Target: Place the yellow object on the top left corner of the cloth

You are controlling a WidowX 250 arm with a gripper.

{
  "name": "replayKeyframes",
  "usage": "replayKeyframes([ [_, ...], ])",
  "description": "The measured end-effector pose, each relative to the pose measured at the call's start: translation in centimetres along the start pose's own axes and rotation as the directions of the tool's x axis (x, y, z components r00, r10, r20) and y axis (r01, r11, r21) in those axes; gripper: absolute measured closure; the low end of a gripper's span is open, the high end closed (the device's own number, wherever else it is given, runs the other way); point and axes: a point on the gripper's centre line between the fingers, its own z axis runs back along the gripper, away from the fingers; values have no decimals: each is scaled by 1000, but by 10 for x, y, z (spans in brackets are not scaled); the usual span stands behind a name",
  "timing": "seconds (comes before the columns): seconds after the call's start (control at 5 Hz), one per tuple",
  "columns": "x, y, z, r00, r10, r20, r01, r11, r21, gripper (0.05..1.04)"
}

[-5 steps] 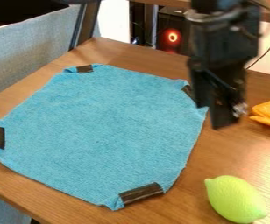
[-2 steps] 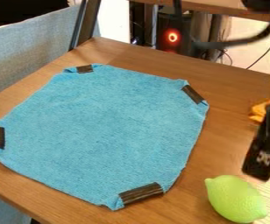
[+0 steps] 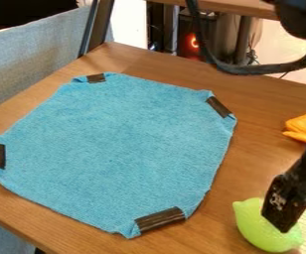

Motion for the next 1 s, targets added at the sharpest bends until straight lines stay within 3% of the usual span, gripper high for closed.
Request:
replayKeyframes([
  [0.2,4,-4,-2,1000,7,-23,-7,1000,-5,84],
  [0.6,1,0,-34,993,84,-80,-89,994,-66,84],
  [1.0,-19,7,-37,976,220,-9,-219,970,-109,234],
])
